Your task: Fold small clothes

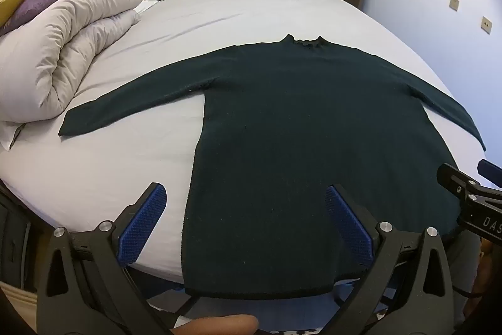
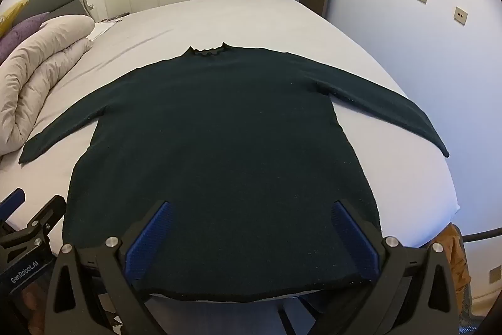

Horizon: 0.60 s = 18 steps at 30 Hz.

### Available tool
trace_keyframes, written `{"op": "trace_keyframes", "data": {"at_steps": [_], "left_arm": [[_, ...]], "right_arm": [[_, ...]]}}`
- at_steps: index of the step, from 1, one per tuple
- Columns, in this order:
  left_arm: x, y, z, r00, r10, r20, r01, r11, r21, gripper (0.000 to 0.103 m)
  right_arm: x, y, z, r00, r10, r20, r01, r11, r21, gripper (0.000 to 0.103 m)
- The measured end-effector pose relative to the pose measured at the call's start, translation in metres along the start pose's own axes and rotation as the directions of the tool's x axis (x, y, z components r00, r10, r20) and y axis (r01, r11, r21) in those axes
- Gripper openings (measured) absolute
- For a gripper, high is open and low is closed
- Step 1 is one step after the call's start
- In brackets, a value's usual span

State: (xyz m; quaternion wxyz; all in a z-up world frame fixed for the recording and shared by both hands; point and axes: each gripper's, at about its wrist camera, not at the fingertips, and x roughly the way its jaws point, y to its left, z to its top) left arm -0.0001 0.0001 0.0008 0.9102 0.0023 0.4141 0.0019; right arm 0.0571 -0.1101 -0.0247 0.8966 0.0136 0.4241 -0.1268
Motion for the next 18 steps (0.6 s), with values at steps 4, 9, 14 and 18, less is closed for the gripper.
{"op": "trace_keyframes", "data": {"at_steps": [4,9,14,18], "left_arm": [[0.000,-0.001,0.000,1.000,0.007,-0.007,-0.007,1.000,0.006,0.103],[0.009,-0.001,-0.001,1.000,0.001,-0.010,0.000,1.000,0.004,0.103],[0.009,0.000,-0.002,1.000,0.001,-0.010,-0.001,1.000,-0.001,0.103],[0.005,0.002,-0.001,1.000,-0.003,-0.010,0.003,1.000,-0.001,0.103]], "right_arm": [[-0.001,0.001,0.000,1.000,-0.027,0.006,0.027,1.000,-0.016,0.103],[0.001,-0.002,-0.001,1.000,-0.029,0.005,0.029,0.999,-0.023,0.103],[0.005,-0.001,-0.008,1.000,-0.027,0.001,0.027,0.999,-0.026,0.103],[0.002,0.006,-0.005,1.000,-0.030,0.001,0.030,0.999,-0.036,0.103]]}}
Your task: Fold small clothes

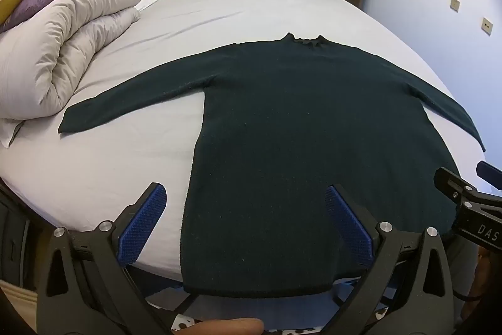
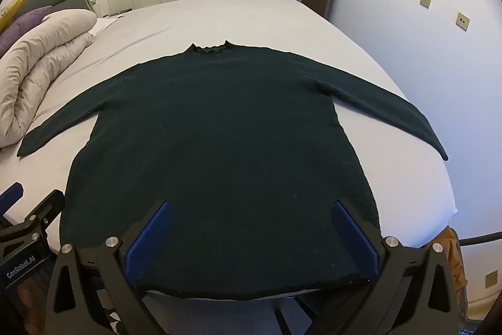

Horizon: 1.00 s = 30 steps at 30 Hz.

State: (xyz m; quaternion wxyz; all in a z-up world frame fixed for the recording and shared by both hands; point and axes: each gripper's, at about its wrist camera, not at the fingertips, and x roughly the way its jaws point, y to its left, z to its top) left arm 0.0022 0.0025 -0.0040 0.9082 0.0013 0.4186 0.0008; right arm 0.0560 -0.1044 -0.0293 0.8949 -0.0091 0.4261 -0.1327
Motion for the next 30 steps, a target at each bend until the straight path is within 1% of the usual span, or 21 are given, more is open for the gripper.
{"op": "trace_keyframes", "data": {"at_steps": [30], "left_arm": [[0.0013,0.0002,-0.0015,1.000,-0.007,-0.004,0.007,1.000,-0.006,0.103]], "right_arm": [[0.0011,0.0045,-0.0028,1.000,-0.001,-0.003,0.001,1.000,-0.004,0.103]]}}
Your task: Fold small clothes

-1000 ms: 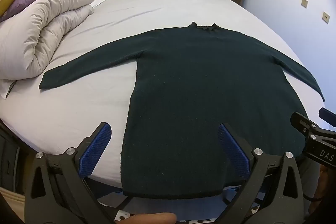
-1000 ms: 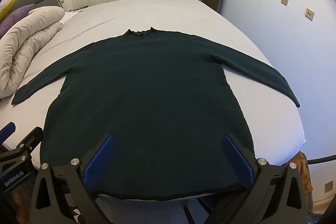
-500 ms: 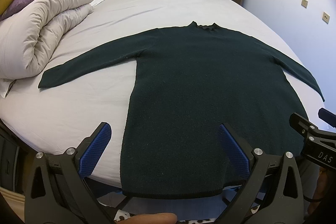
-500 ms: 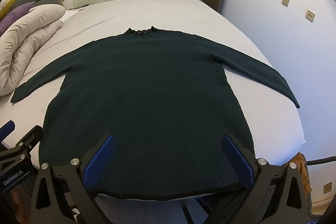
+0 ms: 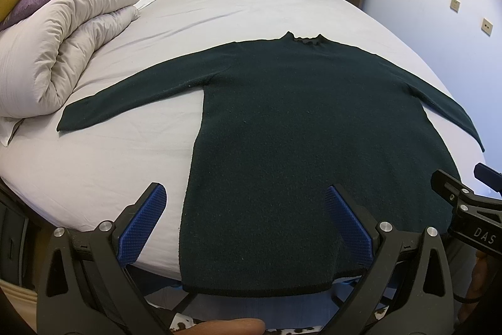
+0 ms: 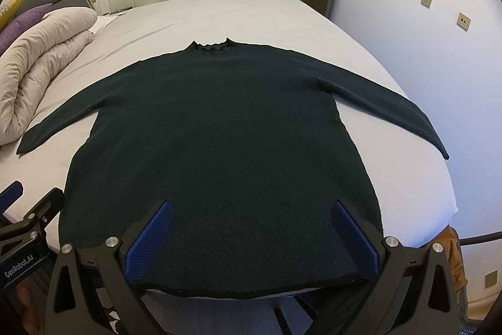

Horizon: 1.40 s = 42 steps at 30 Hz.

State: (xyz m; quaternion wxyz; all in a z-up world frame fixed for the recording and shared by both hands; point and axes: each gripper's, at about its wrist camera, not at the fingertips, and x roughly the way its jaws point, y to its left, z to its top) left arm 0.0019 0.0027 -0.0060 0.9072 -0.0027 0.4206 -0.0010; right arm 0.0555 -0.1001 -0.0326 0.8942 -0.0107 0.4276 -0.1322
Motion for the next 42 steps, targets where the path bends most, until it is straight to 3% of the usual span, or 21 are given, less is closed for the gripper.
{"op": "trace_keyframes", "data": {"at_steps": [42], "left_arm": [[0.0064,0.0017,-0.0065,1.000,-0.007,-0.010,0.007,1.000,-0.008,0.103]], "right_arm": [[0.0032,0.0025,-0.0069,1.000,0.004,-0.010,-0.003,1.000,0.002,0.103]]}}
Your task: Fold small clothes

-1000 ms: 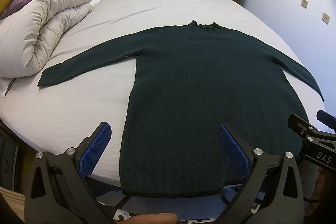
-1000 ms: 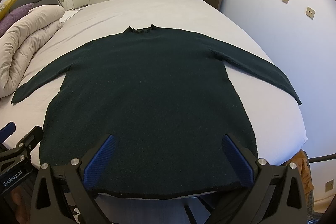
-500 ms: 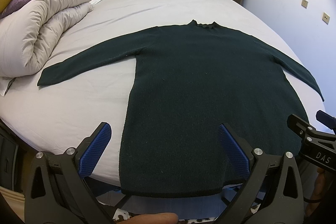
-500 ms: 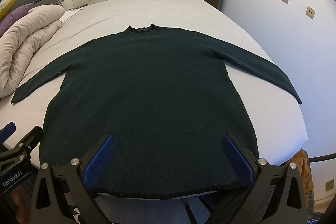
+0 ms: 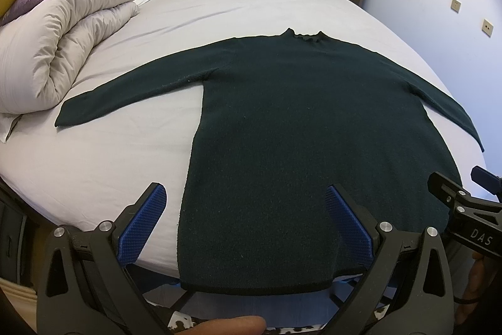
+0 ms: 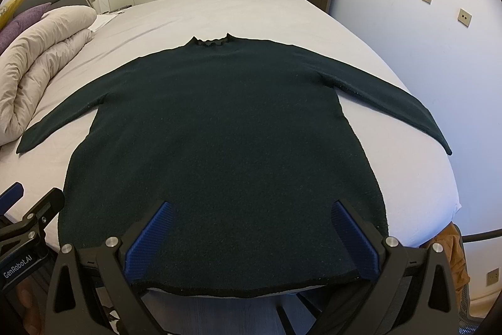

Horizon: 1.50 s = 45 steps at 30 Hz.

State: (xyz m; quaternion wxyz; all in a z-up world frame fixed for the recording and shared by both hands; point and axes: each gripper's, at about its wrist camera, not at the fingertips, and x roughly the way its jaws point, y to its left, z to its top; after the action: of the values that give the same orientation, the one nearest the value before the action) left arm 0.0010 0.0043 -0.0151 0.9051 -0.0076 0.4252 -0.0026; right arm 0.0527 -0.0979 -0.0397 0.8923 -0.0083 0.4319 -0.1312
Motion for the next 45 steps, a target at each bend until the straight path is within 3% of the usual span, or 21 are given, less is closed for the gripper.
{"op": "trace_keyframes", "data": {"at_steps": [9,16,23,25,28,31,33,34,38,40,43,45], "left_arm": [[0.003,0.007,-0.003,0.999,-0.033,-0.014,0.032,0.999,-0.027,0.103],[0.010,0.038,0.001,0.998,-0.068,-0.011,0.066,0.991,-0.119,0.103],[0.029,0.108,0.012,0.990,-0.144,0.001,0.137,0.941,-0.309,0.103],[0.036,0.129,0.014,0.979,-0.205,0.012,0.195,0.909,-0.368,0.103],[0.048,0.159,0.017,0.949,-0.306,0.072,0.304,0.835,-0.459,0.103],[0.067,0.184,0.023,0.933,-0.360,0.024,0.318,0.791,-0.523,0.103],[0.074,0.217,0.024,0.933,-0.347,0.090,0.327,0.720,-0.612,0.103],[0.077,0.234,0.023,0.934,-0.333,0.132,0.334,0.675,-0.658,0.103],[0.101,0.311,0.020,0.919,-0.300,0.258,0.371,0.428,-0.824,0.103],[0.112,0.337,0.020,0.915,-0.277,0.293,0.381,0.354,-0.854,0.103],[0.128,0.372,0.022,0.913,-0.247,0.325,0.387,0.274,-0.881,0.102],[0.140,0.389,0.018,0.903,-0.251,0.348,0.397,0.180,-0.900,0.102]], "right_arm": [[0.001,0.002,-0.001,1.000,0.000,-0.005,0.000,1.000,-0.004,0.103],[0.004,0.004,-0.001,1.000,-0.001,-0.011,0.001,1.000,-0.013,0.103],[0.010,0.004,0.006,1.000,0.003,-0.005,-0.004,1.000,-0.006,0.103],[0.013,0.004,0.009,1.000,0.004,-0.004,-0.004,1.000,-0.006,0.103],[0.016,0.005,0.015,1.000,0.010,-0.006,-0.010,1.000,-0.008,0.103],[0.020,0.007,0.022,1.000,0.014,-0.001,-0.014,1.000,-0.014,0.103],[0.023,0.007,0.027,1.000,0.023,-0.004,-0.024,1.000,-0.010,0.103],[0.025,0.008,0.031,1.000,0.028,-0.006,-0.028,1.000,-0.008,0.103],[0.034,0.011,0.039,0.999,0.031,-0.011,-0.031,1.000,-0.007,0.103],[0.041,0.014,0.044,0.999,0.032,-0.024,-0.033,0.999,-0.009,0.103],[0.048,0.021,0.047,0.999,0.036,-0.035,-0.036,0.999,-0.015,0.103],[0.054,0.027,0.049,0.998,0.035,-0.047,-0.036,0.999,-0.028,0.103]]}}
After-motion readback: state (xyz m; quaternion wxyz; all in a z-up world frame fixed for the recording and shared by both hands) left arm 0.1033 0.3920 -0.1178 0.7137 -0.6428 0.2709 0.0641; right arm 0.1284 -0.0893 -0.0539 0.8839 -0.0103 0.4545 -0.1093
